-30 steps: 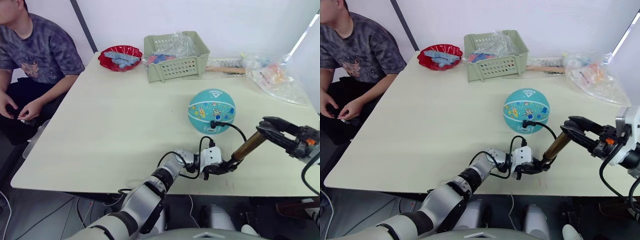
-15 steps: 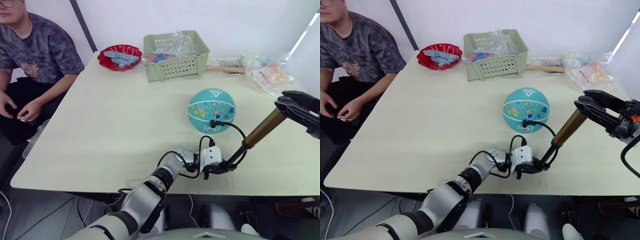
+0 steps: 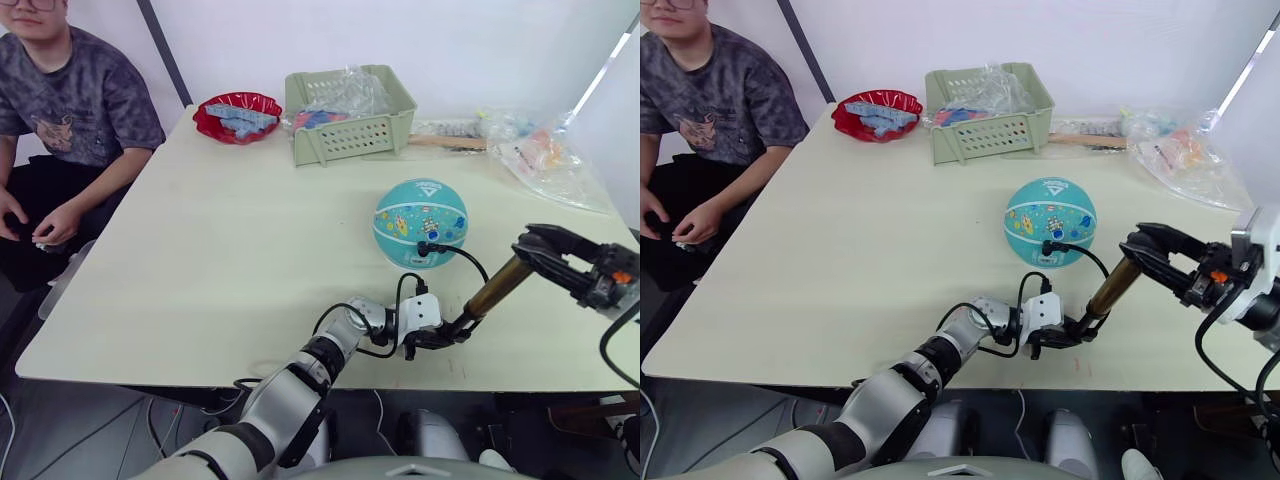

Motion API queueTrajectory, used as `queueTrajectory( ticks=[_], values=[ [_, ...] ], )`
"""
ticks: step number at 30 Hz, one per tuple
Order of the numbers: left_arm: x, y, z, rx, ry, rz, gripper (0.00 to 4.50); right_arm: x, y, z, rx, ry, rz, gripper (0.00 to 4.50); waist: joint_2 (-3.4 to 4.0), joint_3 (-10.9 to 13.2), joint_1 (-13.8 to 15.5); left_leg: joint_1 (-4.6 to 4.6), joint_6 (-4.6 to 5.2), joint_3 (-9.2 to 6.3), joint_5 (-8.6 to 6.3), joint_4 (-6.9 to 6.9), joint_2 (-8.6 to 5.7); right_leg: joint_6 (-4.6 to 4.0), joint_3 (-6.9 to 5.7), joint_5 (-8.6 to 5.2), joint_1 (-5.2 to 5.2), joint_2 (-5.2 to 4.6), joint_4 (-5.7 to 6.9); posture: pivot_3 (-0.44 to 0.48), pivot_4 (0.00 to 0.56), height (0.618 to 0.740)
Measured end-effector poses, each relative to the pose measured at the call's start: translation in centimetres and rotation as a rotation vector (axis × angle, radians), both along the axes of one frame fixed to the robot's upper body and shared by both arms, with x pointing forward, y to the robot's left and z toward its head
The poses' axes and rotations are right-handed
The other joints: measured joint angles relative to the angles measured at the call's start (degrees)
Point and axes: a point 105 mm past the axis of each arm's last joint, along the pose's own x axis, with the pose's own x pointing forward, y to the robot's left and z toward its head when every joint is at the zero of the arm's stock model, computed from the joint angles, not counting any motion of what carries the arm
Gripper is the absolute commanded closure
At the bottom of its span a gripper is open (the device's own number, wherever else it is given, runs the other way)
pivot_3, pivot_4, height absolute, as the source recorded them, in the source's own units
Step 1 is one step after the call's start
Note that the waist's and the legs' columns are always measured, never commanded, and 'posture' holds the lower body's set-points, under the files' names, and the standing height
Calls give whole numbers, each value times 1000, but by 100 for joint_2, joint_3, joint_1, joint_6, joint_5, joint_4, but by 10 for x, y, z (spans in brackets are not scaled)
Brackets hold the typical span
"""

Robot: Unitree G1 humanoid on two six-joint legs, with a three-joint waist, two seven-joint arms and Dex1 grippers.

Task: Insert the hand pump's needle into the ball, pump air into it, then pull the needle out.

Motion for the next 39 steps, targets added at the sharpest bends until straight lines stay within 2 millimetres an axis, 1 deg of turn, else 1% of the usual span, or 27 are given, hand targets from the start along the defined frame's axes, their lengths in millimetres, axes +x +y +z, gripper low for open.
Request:
queueTrajectory(
  ticks=[2, 3, 4, 9, 10, 11, 12, 15, 19, 22, 27, 29, 31, 33, 34, 39],
  values=[
    [0, 0, 0, 0, 0, 1, 3392, 1, 0, -7, 15, 11, -6, 2901, -2, -1, 1, 0, 0, 0, 0, 0, 0, 0, 0, 0, 0, 0, 0, 0, 150, 738],
    [0, 0, 0, 0, 0, 1, 3392, 1, 1, -14, 23, 17, -4, 2901, -2, -2, 0, 1, 0, 0, 0, 0, 0, 0, 0, 0, 0, 0, 0, 0, 150, 738],
    [0, 0, 0, 0, 1, 1, 3392, 1, 1, -15, 24, 18, -3, 2901, -2, -3, 0, 1, 0, 0, 0, 0, 0, 0, 0, 0, 0, 1, 0, 0, 150, 738],
    [0, 0, -1, 0, 2, 2, 3392, 0, 6, -31, 25, 41, -3, 2901, 1, -14, -2, 1, 0, 0, 0, 0, 0, 0, 0, 0, 0, -1, 0, 0, 150, 738],
    [-1, 1, -2, 2, 3, 3, 3392, -1, 11, -41, 30, 49, -3, 2901, -11, -24, 0, 1, 0, -3, 0, -2, 2, -1, -3, -1, 0, 3, 0, 0, 150, 738],
    [-1, 1, -2, 3, 4, 3, 3392, -1, 13, -44, 27, 48, -9, 2901, -10, -26, 0, 1, 0, -3, 0, -2, 3, -1, -3, -1, 0, 3, 0, 0, 150, 738],
    [0, 2, -2, 4, 4, 7, 3392, 0, 21, -61, 29, 58, -34, 2901, 3, -42, -8, 4, 0, -1, 0, -2, 3, -1, -2, -1, 0, 4, 1, 0, 150, 738],
    [0, 3, -3, 8, 4, 11, 3392, 0, 28, -64, 15, 35, -34, 2901, -3, -56, -19, 8, -1, -3, 0, -3, 5, -1, -1, -1, 2, 8, 3, 0, 150, 738],
    [0, 4, -4, 10, 3, 14, 3392, 0, 29, -64, 5, 24, -36, 2901, -5, -59, -30, 15, -1, -6, 0, -3, 6, -1, 0, -1, 7, 8, 3, 0, 150, 738],
    [0, 3, -3, 9, 2, 13, 3392, 0, 28, -61, -1, 21, -34, 2901, 0, -56, -30, 14, -1, -5, -1, -3, 5, -1, 0, -1, 7, 6, 3, 0, 150, 738],
    [0, 1, -2, 3, 2, 7, 3392, 4, 20, -50, -2, 39, -36, 2901, 23, -38, -9, 9, -1, -5, 0, -2, 3, -2, 0, -1, 5, 2, 1, 0, 150, 738],
    [0, -1, 0, -5, 0, 5, 3392, 5, 15, -44, -7, 57, -38, 2901, 48, -16, -1, 1, -1, -3, 0, -2, -3, -1, 0, 0, -1, -5, 1, 0, 150, 738],
    [0, -3, 2, -10, 1, 2, 3392, 5, 11, -34, -6, 57, -35, 2901, 67, 1, 11, -5, -1, -3, 0, -2, -6, -1, 0, 0, -6, -6, -1, 0, 150, 738],
    [0, -3, 2, -10, 0, -2, 3392, 4, 8, -20, -1, 43, -28, 2901, 70, 7, 15, -7, -1, -3, 0, -2, -6, -1, -1, 0, -7, -4, -2, 0, 150, 738],
    [0, -3, 2, -10, 0, -2, 3392, 3, 6, -12, 2, 35, -25, 2901, 67, 11, 14, -7, -1, -2, 0, -2, -7, -1, -1, 0, -6, -4, -3, 0, 150, 738],
    [1, -3, 3, -9, -3, -1, 3392, 2, 1, 17, 2, -3, -16, 2901, 61, 28, 9, -6, -1, -2, 0, -1, -7, 0, -1, 0, -5, -6, -2, 0, 150, 738]
  ],
)
